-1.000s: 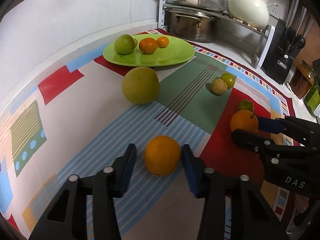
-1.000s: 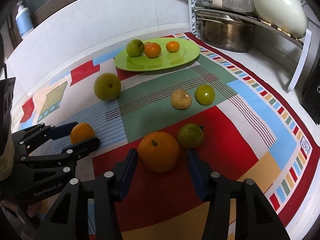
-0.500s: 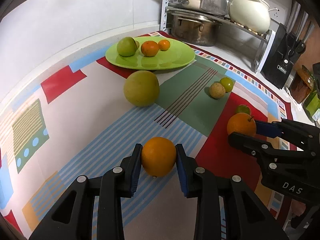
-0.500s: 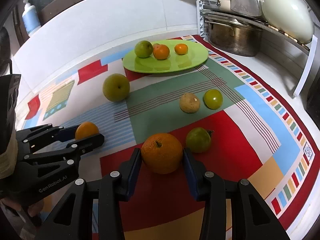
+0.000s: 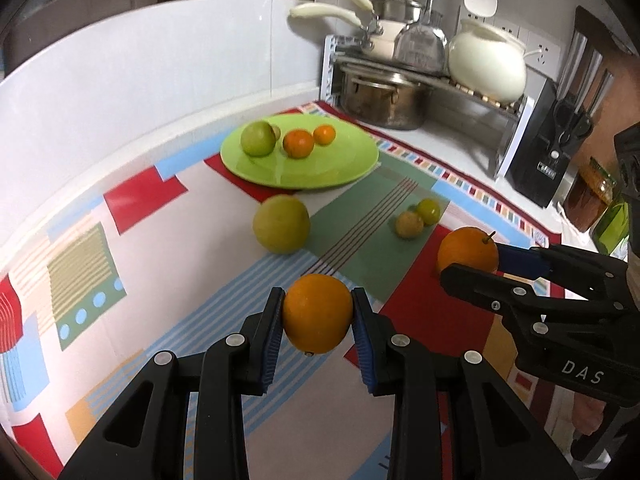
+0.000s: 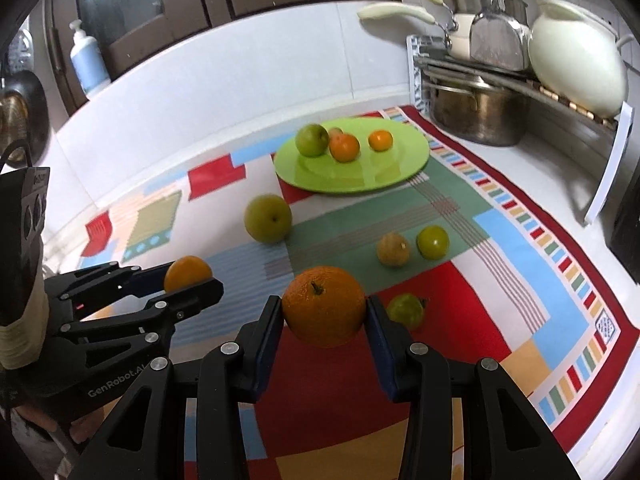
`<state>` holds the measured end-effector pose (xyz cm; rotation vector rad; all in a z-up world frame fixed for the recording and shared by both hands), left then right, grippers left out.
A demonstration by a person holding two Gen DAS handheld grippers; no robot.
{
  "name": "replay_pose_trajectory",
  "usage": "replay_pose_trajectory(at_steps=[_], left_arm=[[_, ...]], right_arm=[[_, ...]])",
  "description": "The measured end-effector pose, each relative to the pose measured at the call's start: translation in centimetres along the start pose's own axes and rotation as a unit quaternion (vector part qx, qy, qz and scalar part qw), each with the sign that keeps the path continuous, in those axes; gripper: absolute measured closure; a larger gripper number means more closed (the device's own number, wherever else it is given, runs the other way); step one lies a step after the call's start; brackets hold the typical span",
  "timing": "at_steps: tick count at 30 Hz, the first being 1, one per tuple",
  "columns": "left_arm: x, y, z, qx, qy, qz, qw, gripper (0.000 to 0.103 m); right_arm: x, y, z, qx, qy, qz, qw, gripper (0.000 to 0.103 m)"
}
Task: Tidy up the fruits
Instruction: 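Carry both fruits over the green plate and open both tools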
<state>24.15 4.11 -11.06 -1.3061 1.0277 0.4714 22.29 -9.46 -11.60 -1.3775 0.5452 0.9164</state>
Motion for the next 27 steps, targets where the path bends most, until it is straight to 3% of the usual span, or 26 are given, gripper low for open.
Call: replay_pose_trajectory(at_steps=[19, 27], left_arm=[[-4.3, -6.3, -0.8, 0.026, -0.027, -0.081, 0.996, 0.07], [-3.7, -9.9, -0.3, 0.025, -0.025, -0.09, 0.9953, 0.07]], right_arm=[[-4.6, -5.4, -0.7, -0.021, -0.004, -0.075, 0.997, 0.06], [-5.1, -9.3, -1.3, -0.033, 0.003, -0.099, 0.995, 0.06]])
Point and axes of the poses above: each gripper's, at about its wrist camera, not at the fingertips, and x roughly the way its jaws point, z to its left, y to its underside, the point moved 2 cm from there along x, roughly the way its jaws point, and after that the axes turned 10 degrees about z, right-handed, at the moved point
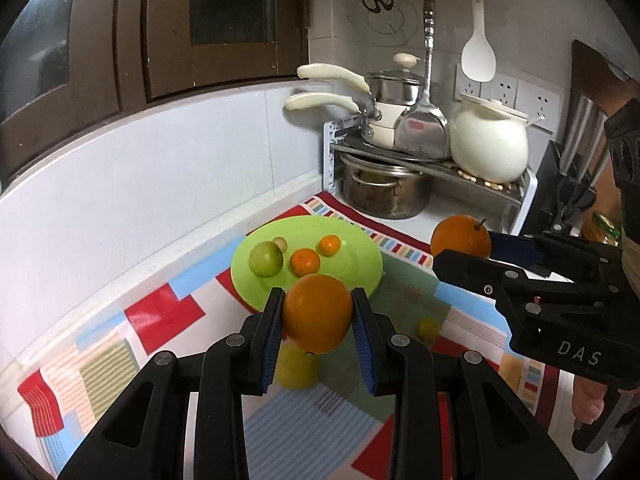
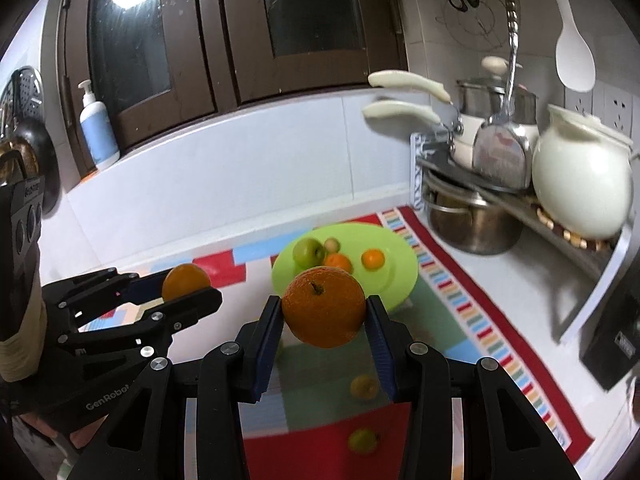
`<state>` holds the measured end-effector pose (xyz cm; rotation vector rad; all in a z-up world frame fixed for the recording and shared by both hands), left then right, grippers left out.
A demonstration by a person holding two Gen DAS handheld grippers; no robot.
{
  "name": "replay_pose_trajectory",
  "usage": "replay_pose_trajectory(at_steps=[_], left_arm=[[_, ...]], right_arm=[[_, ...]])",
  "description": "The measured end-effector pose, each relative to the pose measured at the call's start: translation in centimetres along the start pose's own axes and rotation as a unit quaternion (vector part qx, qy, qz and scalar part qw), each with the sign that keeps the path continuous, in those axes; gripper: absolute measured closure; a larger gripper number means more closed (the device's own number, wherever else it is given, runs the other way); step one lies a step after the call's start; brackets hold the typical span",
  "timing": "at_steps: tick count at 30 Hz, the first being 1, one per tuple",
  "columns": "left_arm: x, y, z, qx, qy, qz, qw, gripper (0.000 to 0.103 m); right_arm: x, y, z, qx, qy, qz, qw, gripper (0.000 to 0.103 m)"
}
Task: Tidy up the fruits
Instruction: 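Carry both fruits over the green plate and open both tools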
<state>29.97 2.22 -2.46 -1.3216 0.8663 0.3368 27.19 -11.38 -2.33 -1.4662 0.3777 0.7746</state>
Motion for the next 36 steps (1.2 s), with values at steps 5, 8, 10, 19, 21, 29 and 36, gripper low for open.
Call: replay_pose_trajectory(at_steps=[5, 8, 10, 19, 21, 29, 36], left_arm=[[1.7, -1.5, 0.7, -0.006, 0.002, 0.006, 1.0, 0.07], [2.8, -2.4, 1.1, -0.009, 0.0, 0.01, 0.9999, 0.07], [3.7, -3.0, 1.4, -0.011, 0.001, 0.014, 0.9998, 0.07], [8.2, -4.9, 2.5, -0.018, -0.003, 0.039, 0.9991, 0.07], [9.3, -5.2, 2.8, -0.021, -0.005, 0.045, 0.9988, 0.07], [14.3, -5.8, 3.8, -0.032, -0.007, 0.082, 0.9961, 0.07], [17.9, -4.9, 4.5, -0.025, -0.003, 0.127, 0.9916, 0.07]], right_arm=[[1.3, -2.1, -0.7, -0.011, 0.003, 0.0, 1.0, 0.06], [2.2, -3.2, -1.0, -0.02, 0.006, 0.001, 1.0, 0.06], [2.9, -3.7, -1.1, -0.027, 0.006, 0.001, 1.0, 0.06], [7.2, -5.7, -2.8, -0.04, -0.001, 0.021, 0.999, 0.06], [8.4, -6.1, -3.3, -0.043, -0.003, 0.028, 0.999, 0.06], [13.3, -7.0, -4.6, -0.06, -0.015, 0.066, 0.996, 0.06], [17.5, -7.0, -5.3, -0.062, -0.018, 0.108, 0.992, 0.06]])
Point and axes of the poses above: each gripper's, at about its wrist camera, not at the fingertips, and x roughly the way its jaws point, z to its left, y to its underside, the point moved 2 cm from there along x, roughly the way its jaws point, and after that the axes turned 10 degrees about z, right-handed, at the moved point
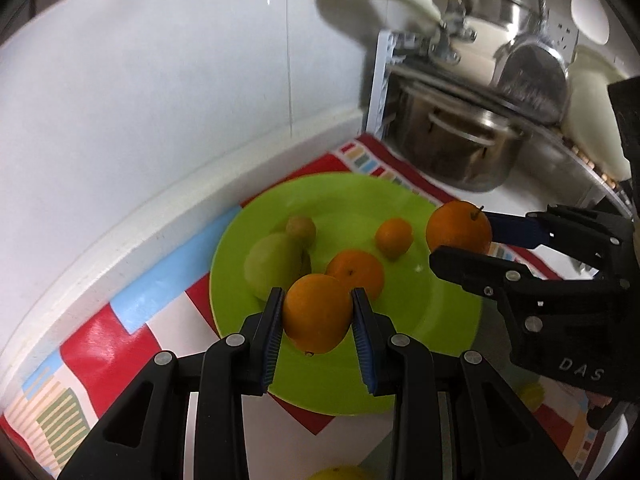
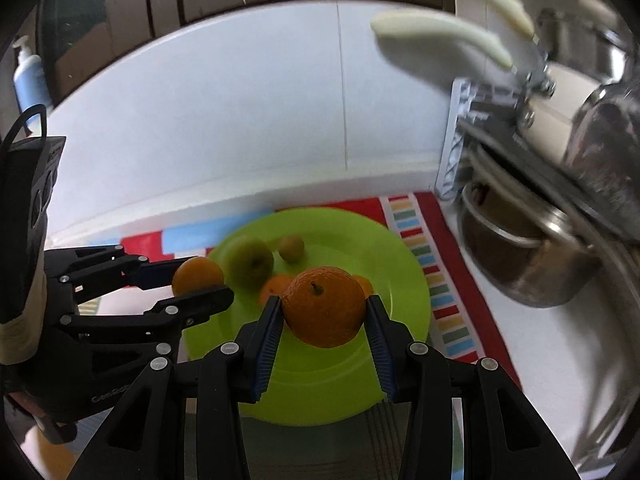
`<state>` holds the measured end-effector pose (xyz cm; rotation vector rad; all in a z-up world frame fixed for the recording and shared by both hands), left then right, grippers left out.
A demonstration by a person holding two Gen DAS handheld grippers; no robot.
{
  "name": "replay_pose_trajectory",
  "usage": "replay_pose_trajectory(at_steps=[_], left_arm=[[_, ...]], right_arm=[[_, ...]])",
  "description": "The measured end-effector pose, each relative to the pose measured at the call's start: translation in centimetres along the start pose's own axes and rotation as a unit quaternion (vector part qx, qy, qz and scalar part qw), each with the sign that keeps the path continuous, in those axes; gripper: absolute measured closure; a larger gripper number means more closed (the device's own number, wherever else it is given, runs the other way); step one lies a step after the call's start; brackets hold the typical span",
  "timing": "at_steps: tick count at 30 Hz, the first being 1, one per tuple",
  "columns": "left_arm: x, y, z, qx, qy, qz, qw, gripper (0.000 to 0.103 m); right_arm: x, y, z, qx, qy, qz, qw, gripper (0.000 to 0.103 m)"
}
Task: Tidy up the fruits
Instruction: 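Carry both fruits over the green plate and open both tools, then lift both tools away from the plate back over the cloth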
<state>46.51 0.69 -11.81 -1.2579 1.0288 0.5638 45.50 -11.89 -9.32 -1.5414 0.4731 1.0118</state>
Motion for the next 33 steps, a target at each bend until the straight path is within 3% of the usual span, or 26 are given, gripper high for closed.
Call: replay_pose_trajectory(at_steps=[9, 11, 14, 19, 22, 33], left_arm=[[1.8, -0.3, 0.1, 0.002, 0.01, 0.029, 0.9995, 0.069], [1.9, -0.4, 0.2, -0.001, 0.01, 0.029, 0.9995, 0.055], [1.4, -0.4, 0.2, 0.001, 0.0, 0.02, 0.9998, 0.051], [-0.5, 0.5, 0.0, 0.013, -0.021, 0.001, 0.9997, 0.044], [-2.4, 1.2, -0.2, 0.016, -0.033, -0.016, 0.9992, 0.038], [-11.0, 4.4, -3.1, 0.02, -0.052, -0.085, 0.9948, 0.021]], right_arm=[[3.7, 0.2, -0.9, 0.019, -0.017, 0.05, 0.998, 0.06], [4.0, 0.2, -1.2, 0.023, -0.021, 0.057, 0.998, 0.06], [4.3, 0.2, -1.3, 0.027, -0.014, 0.063, 0.998, 0.05], [2.4, 0.5, -1.1, 0.021, 0.018, 0.042, 0.999, 0.049], [0.6, 0.9, -0.9, 0.019, 0.037, 0.023, 0.999, 0.042], [-8.4, 3.1, 0.4, 0.008, 0.08, -0.059, 0.995, 0.033]])
Point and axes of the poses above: each gripper's, at about its wrist camera, not at the fingertips, and x roughly the way its jaws point, z to its left, y to its underside, the point moved 2 cm from there along x, roughly the way its jaws point, and after that the axes turned 10 degrees about z, right-handed, at the moved point
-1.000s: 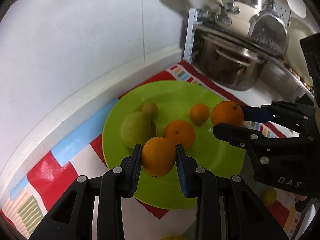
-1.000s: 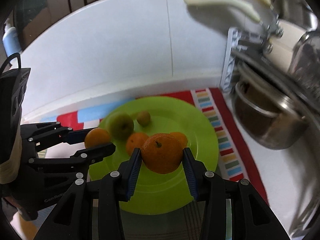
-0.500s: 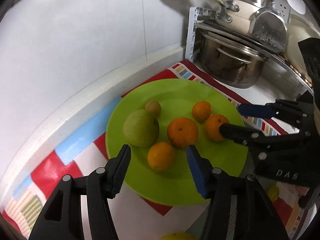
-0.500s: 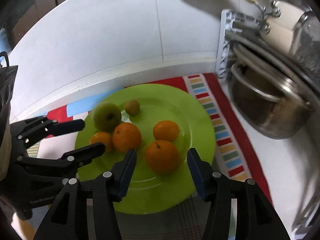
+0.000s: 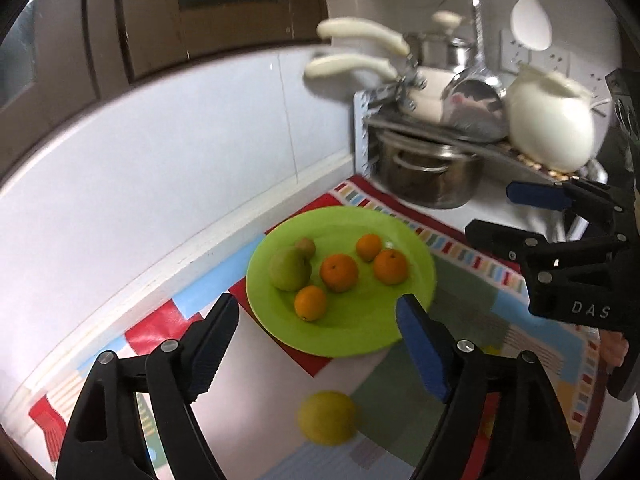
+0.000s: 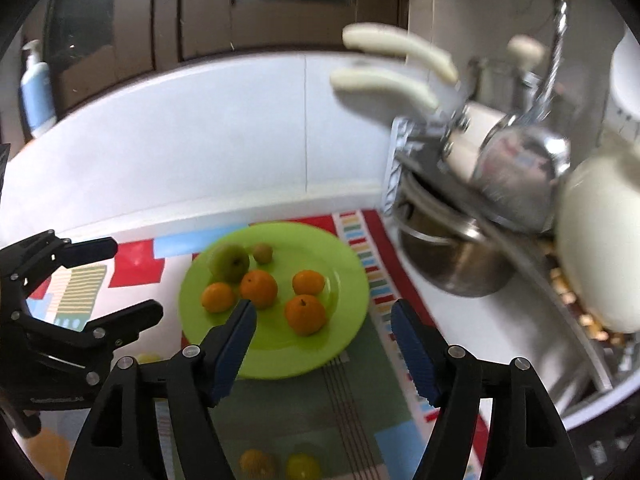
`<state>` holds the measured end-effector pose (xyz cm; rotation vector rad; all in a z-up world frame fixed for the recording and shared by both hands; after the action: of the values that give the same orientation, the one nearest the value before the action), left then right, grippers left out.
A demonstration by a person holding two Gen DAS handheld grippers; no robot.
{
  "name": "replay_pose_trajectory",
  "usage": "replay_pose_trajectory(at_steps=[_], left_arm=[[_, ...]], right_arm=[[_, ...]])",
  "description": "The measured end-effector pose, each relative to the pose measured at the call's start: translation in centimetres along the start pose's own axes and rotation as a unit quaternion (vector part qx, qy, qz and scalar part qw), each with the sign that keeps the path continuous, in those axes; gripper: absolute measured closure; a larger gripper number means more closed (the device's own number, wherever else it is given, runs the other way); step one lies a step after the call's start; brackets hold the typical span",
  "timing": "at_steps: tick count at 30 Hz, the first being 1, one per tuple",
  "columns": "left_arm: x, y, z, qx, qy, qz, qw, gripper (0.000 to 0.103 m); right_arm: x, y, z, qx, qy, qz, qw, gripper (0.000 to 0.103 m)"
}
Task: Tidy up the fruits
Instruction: 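Lift both tools away from the plate back over the cloth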
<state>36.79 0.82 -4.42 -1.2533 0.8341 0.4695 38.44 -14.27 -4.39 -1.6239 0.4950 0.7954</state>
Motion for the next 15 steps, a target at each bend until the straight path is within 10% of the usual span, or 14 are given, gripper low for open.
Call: replay_pose_trajectory(at_steps=[15], left_arm=[[-7.4, 4.1, -4.8, -0.002, -0.003, -0.052, 0.9986, 0.014]], right_arm=[[-9.9, 4.5, -0.5, -0.015, 0.016, -0.061, 0.998, 0.033]])
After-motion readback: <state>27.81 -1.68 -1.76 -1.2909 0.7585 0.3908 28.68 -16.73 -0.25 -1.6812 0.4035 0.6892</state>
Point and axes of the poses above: each gripper's, at about its wrist camera, not at the fingertips, and x roughly the way its jaws point, z to its left, y to its underside, the point moved 2 cm from there along x, roughly the way its jaws point, and after that the axes turned 10 degrees about z, right-handed, at the moved point
